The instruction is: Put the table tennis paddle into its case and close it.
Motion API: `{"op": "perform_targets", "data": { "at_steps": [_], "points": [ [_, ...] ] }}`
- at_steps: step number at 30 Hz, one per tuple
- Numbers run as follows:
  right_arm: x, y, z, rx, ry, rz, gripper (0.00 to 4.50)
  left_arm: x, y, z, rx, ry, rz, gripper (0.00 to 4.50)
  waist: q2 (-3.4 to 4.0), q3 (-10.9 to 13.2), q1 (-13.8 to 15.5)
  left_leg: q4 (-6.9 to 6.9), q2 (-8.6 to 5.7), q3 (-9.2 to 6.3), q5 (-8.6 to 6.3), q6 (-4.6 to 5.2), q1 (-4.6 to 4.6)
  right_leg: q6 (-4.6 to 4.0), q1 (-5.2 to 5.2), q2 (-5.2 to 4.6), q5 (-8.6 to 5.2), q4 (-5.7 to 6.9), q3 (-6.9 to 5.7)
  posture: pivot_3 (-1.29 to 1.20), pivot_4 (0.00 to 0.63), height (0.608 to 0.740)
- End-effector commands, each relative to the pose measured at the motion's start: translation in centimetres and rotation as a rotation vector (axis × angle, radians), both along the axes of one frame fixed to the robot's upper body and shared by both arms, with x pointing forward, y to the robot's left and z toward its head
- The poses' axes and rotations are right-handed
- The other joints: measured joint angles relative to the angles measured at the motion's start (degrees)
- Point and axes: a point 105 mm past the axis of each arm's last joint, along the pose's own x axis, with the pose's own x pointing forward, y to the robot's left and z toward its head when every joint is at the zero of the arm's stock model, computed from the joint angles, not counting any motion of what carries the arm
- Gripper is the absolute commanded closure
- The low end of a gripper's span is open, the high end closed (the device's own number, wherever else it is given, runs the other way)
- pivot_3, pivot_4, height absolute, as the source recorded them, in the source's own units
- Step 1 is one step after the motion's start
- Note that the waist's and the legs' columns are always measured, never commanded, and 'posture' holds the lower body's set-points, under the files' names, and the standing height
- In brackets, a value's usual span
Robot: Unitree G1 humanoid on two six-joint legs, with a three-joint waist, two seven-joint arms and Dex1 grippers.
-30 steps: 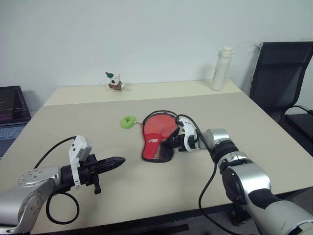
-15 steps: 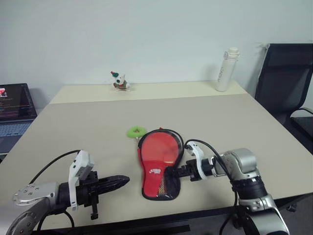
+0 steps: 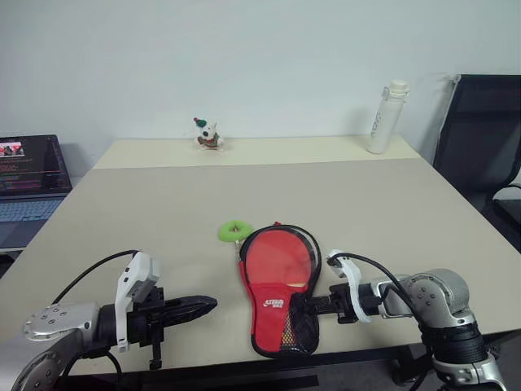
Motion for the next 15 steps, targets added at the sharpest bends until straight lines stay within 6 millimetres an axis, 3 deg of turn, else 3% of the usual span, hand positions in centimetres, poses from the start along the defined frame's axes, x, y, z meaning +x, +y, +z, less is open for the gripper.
{"op": "perform_targets", "data": {
  "at_steps": [1, 8, 11, 15],
  "points": [
    [-0.1, -0.4, -0.3, -0.031, 0.030, -0.005, 4.47, 0.1, -0.1, 0.4, 0.017, -0.035, -0.008, 4.50, 0.00, 0.0, 0.0, 0.00, 0.00, -0.01, 0.00, 0.00, 0.00, 0.00, 0.00, 0.00, 0.00, 0.00, 0.00, 0.00, 0.150, 0.740],
    [1.0, -0.6, -0.3, -0.048, 0.016, -0.092, 4.47, 0.3, 0.1, 0.3, 0.014, -0.045, 0.021, 4.50, -0.08, 0.0, 0.0, 0.01, 0.02, -0.02, 0.00, 0.01, 0.00, 0.00, 0.01, 0.01, 0.00, 0.01, 0.00, 0.00, 0.150, 0.740],
    [1.1, -0.9, -0.2, -0.053, -0.003, -0.129, 3.82, 0.2, 0.3, 0.1, 0.017, -0.046, 0.037, 4.50, -0.09, -0.1, 0.0, 0.02, 0.04, -0.02, 0.00, 0.01, 0.01, 0.02, 0.01, 0.01, 0.00, 0.04, 0.00, 0.00, 0.150, 0.740],
    [0.8, -1.4, 0.2, -0.045, -0.031, -0.165, 2.60, 0.2, 0.4, 0.1, 0.009, -0.054, 0.054, 4.50, -0.13, -0.1, 0.0, 0.03, 0.04, -0.07, 0.01, 0.01, 0.03, 0.05, 0.02, 0.00, -0.02, 0.12, -0.01, 0.00, 0.150, 0.740]
  ]
}}
